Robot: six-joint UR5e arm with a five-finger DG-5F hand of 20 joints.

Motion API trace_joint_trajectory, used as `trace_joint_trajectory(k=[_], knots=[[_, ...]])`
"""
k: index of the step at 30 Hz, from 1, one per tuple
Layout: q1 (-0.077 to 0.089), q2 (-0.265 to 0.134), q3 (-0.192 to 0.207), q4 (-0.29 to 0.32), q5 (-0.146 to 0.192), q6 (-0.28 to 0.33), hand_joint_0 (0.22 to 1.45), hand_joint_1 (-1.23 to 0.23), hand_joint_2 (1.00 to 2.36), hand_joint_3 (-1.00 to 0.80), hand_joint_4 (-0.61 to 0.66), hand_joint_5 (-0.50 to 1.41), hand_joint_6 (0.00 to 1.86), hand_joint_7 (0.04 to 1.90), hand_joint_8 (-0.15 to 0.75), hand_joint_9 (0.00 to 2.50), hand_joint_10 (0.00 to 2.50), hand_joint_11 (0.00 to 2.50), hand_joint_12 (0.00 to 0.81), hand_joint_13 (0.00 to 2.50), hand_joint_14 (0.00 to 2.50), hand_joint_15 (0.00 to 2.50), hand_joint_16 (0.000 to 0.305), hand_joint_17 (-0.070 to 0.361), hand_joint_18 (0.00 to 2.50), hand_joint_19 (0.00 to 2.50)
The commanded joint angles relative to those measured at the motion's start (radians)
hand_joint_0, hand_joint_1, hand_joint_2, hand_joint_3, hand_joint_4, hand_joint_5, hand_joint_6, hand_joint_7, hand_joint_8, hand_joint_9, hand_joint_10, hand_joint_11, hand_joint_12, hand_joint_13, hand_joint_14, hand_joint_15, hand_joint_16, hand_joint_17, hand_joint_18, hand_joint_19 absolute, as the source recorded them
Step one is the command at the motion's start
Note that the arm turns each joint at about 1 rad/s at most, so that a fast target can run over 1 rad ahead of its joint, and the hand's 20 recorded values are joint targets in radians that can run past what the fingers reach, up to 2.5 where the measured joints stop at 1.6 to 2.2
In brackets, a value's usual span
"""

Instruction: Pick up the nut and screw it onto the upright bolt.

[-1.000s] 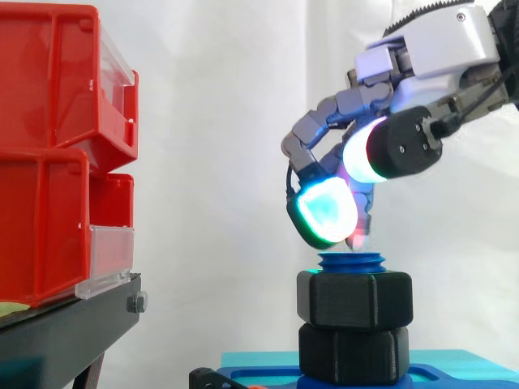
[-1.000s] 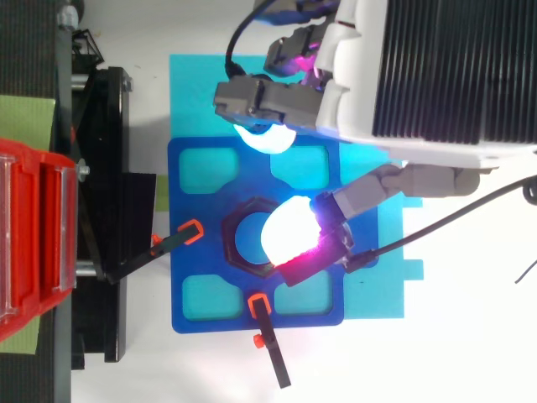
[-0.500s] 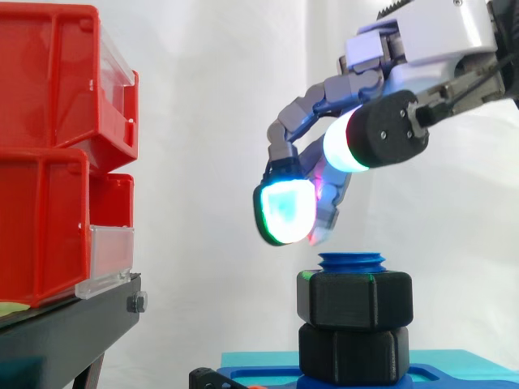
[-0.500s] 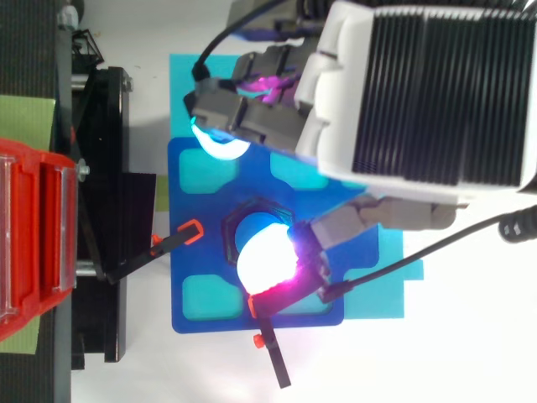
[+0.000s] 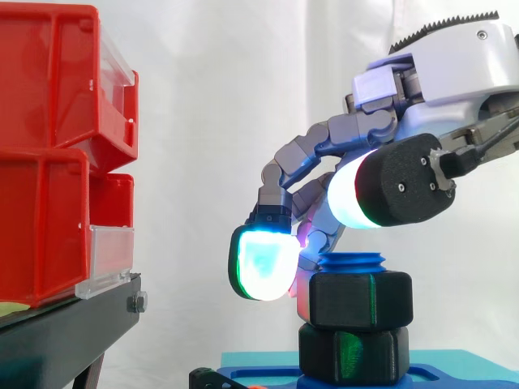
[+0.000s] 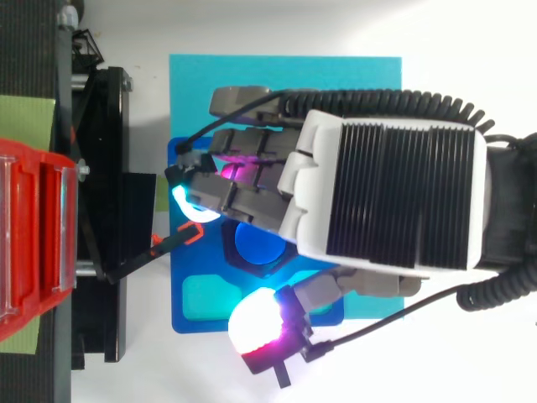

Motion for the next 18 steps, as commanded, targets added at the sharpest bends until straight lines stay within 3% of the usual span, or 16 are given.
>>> trace_joint_trajectory(k=[1, 18], knots=[[0.006, 0.000, -0.001, 0.000, 0.002, -0.001, 0.48, -0.27, 1.00, -0.50, 0.22, -0.11, 0.50, 0.81, 0.238, 0.77, 0.00, 0.00, 0.270, 0.62, 0.00, 0.00, 0.028, 0.062, 0.30, 0.00], [0.009, 0.000, -0.001, -0.023, 0.000, -0.001, 0.48, -0.26, 1.00, -0.50, 0.27, -0.07, 0.50, 1.01, 0.247, 0.76, 0.00, 0.00, 0.270, 0.62, 0.00, 0.00, 0.027, 0.062, 0.29, 0.00]])
